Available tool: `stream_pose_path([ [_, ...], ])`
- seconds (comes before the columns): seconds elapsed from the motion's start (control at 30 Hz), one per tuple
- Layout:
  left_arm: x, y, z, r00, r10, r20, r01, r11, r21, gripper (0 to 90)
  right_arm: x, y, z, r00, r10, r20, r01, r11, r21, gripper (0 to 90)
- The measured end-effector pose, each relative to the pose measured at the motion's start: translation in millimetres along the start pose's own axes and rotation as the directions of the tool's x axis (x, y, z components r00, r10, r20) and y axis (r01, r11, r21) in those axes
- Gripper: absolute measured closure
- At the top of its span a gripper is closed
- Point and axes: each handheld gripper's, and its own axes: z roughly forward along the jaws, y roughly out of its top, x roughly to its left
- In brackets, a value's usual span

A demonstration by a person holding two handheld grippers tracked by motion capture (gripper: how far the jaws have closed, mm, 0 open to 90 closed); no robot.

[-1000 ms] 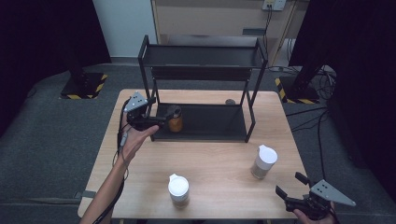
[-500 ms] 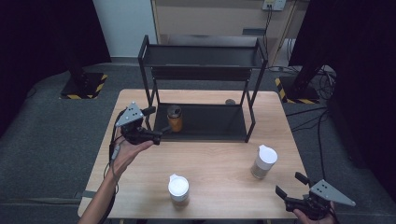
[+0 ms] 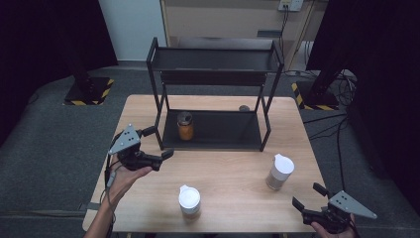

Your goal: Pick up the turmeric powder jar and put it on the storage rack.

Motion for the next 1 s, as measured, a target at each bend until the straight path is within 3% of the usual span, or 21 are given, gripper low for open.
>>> stream_pose_path([
  [0.33,-11.7,-28.5,-24.0,0.9994,-0.028,-0.020,0.028,0.9994,-0.018,2.5,0.3,0.0,-0.4,1.0000,-0.002,0.002,0.002,1.000,-0.001,6.0],
  [0.6,-22.0,-62.1,-40.9,0.9972,-0.059,-0.046,0.057,0.9972,-0.048,3.2,0.5,0.1,-0.4,1.0000,-0.002,0.002,0.002,1.000,-0.001,6.0],
  [1.0,-31.4,-98.1,-58.9,0.9886,-0.126,-0.082,0.123,0.9916,-0.042,2.8,0.4,0.2,-0.3,1.0000,-0.004,0.001,0.004,1.000,-0.001,6.0],
])
